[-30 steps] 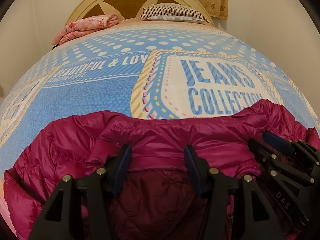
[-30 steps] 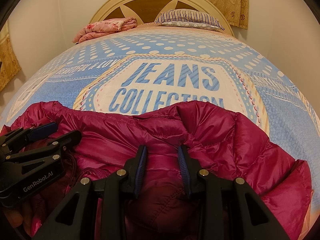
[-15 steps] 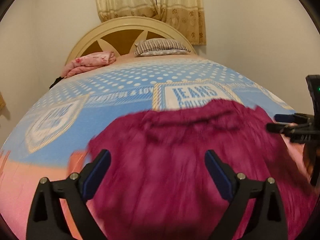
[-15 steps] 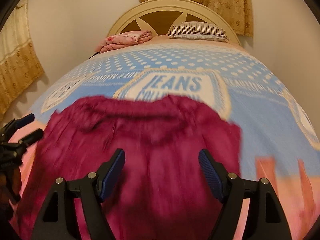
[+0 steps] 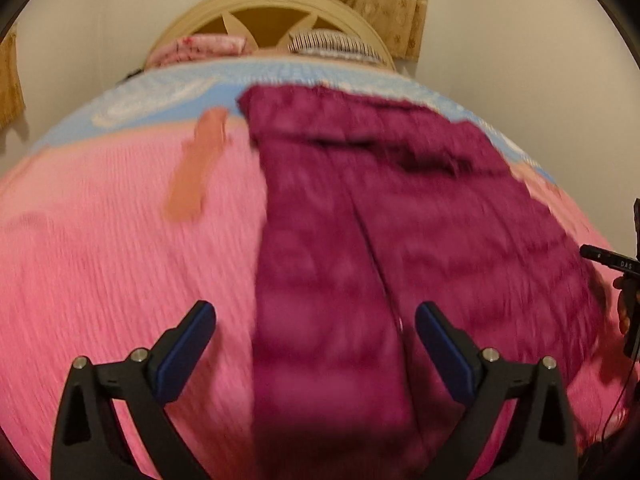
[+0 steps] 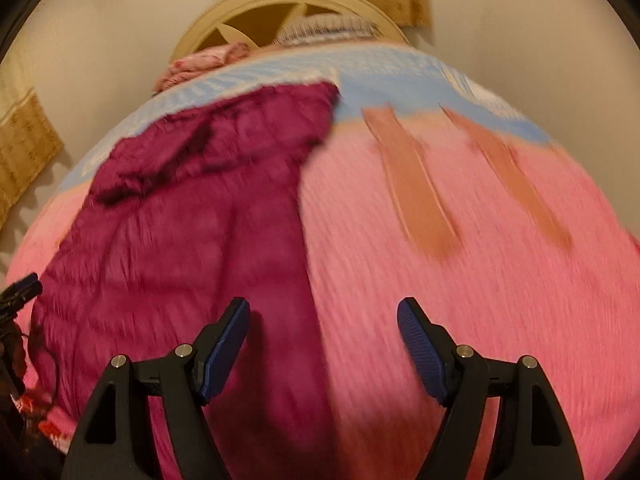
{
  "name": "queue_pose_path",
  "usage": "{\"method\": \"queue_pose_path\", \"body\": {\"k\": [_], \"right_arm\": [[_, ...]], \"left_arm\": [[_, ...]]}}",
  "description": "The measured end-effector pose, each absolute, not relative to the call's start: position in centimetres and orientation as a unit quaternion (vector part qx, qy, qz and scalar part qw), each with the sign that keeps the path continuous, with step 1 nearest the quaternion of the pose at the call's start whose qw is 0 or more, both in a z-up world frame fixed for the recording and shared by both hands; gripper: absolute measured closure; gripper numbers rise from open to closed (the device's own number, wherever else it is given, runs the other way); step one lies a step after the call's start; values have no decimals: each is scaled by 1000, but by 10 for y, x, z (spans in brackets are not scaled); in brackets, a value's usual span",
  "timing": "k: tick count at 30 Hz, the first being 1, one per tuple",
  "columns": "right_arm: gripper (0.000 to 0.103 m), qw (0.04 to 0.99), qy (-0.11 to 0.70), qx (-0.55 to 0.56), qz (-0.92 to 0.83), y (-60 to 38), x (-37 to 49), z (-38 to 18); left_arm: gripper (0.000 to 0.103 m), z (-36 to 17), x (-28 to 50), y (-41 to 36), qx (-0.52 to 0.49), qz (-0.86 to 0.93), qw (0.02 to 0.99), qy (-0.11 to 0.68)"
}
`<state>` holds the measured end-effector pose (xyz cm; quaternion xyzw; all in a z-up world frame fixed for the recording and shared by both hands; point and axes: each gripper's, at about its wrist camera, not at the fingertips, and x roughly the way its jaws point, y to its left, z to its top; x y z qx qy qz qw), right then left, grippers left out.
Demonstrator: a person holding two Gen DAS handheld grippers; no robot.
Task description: Fold large clothes
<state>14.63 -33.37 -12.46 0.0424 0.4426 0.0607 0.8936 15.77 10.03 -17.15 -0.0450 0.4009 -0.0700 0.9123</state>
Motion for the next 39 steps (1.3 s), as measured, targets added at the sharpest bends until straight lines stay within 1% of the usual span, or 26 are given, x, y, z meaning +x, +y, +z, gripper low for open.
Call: {"method": "queue_pose_path", "body": {"k": [4, 6, 8, 9, 11, 12, 14, 15, 17, 19, 20, 22, 25, 31, 34, 37, 39], "right_arm": [[27, 888, 446, 87, 68, -345, 115, -130], [31, 884, 452, 86, 81, -339, 109, -132], [51, 880, 457, 91, 89, -333, 109, -132], [57, 876, 459, 103, 102, -332, 108, -132], [73, 873, 462, 109, 113, -327, 107, -133], [77, 871, 465, 109, 120, -326, 105, -134], [92, 867, 467, 121, 128, -324, 105, -137], [95, 866, 466, 125, 134, -323, 103, -137], [99, 871, 457, 117, 137, -318, 97, -133], [100, 876, 445, 117, 144, -316, 92, -125], [100, 878, 439, 119, 147, -315, 88, -120], [100, 882, 428, 123, 153, -315, 82, -111], [101, 887, 413, 131, 163, -316, 71, -96], [101, 891, 372, 169, 197, -329, 40, -52], [101, 901, 327, 193, 209, -343, 19, -18], [101, 914, 276, 207, 212, -353, 14, 16], [101, 922, 255, 205, 209, -354, 25, 31]], "left_arm": [[1, -189, 143, 90, -46, -86, 903, 419], [2, -187, 145, 91, -54, -88, 902, 418], [4, -184, 145, 91, -63, -96, 901, 419], [5, -184, 144, 90, -65, -99, 899, 422], [10, -185, 140, 90, -60, -98, 897, 428], [13, -186, 139, 90, -56, -97, 897, 428], [29, -186, 137, 92, -45, -90, 897, 429], [35, -183, 136, 95, -49, -90, 898, 428], [70, -181, 130, 100, -37, -84, 899, 428], [89, -174, 127, 100, -24, -92, 900, 426], [92, -170, 123, 100, -19, -98, 900, 424], [95, -163, 117, 96, -5, -112, 902, 418], [97, -149, 109, 99, -35, -148, 900, 408], [97, -83, 87, 134, -109, -212, 907, 347], [96, -44, 73, 144, -132, -244, 912, 301], [96, -27, 73, 146, -136, -258, 914, 281], [96, -22, 87, 142, -128, -258, 918, 274]]}}
